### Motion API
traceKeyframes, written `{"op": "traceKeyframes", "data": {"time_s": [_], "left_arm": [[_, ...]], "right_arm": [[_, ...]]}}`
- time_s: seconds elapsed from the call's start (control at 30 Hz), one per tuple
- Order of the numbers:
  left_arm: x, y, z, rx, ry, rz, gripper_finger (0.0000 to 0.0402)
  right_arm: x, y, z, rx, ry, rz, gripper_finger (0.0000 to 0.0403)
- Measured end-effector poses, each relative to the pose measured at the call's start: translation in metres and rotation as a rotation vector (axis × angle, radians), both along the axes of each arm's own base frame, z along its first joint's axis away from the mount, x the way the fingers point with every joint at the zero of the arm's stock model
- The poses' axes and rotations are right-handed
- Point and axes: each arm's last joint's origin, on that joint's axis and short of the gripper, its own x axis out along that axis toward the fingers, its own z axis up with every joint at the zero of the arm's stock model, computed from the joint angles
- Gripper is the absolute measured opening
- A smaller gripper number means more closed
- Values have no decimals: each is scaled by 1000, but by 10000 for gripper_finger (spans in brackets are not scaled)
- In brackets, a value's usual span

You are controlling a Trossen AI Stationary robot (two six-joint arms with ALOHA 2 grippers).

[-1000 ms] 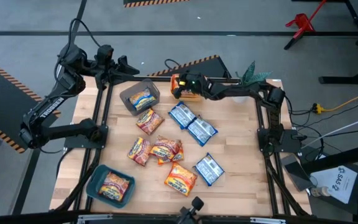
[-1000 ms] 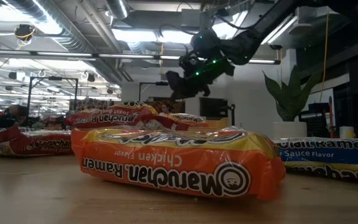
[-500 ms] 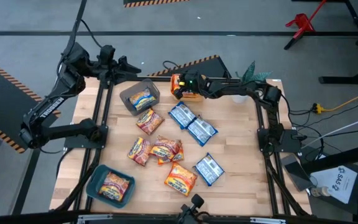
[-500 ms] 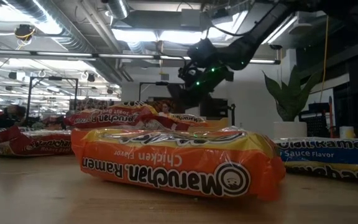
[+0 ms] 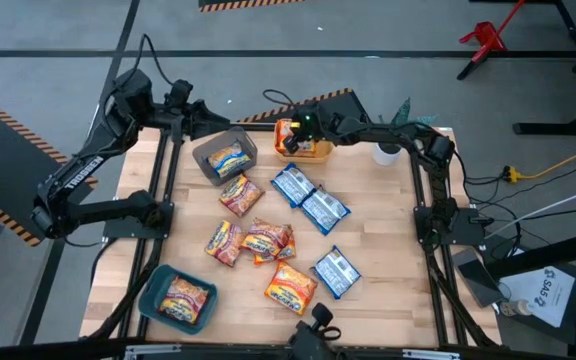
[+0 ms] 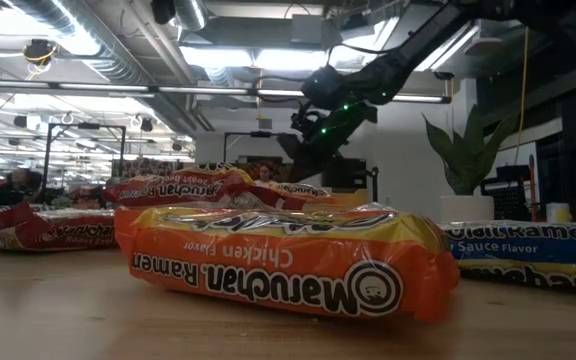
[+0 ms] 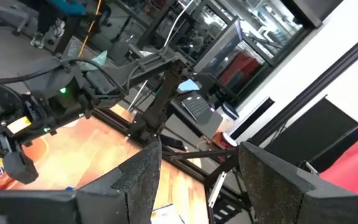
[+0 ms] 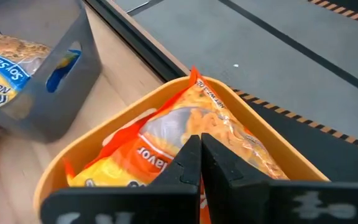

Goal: Sort Maruchan noodles
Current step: Adjust the pack of orange ramen noodle soup, then put the pack of red ramen noodle soup into the teal blue bin

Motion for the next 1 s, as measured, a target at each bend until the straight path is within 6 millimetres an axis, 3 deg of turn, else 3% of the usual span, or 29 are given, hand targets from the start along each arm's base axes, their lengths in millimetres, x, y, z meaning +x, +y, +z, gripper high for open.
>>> {"op": "traceKeyframes", "data": {"time_s": [0.3, 0.47, 0.6, 0.73, 0.87, 1.0], "left_arm": [[1, 2, -3, 10, 20, 4, 210], [1, 1, -11, 19, 75, -2, 210], [3, -4, -23, 10, 170, -12, 210], [3, -15, -44, -4, 380, 16, 210], [7, -33, -66, 16, 604, 26, 210], [20, -55, -95, -5, 623, -16, 210]], "right_arm": [[2, -3, -14, 31, 15, 31, 0], [8, -2, 7, 22, -9, 76, 0], [17, 8, 54, -37, -33, 150, 0], [16, 33, 124, -149, -16, 213, 0], [0, 76, 194, -225, 7, 286, 0], [-27, 130, 247, -252, 8, 385, 0]]}}
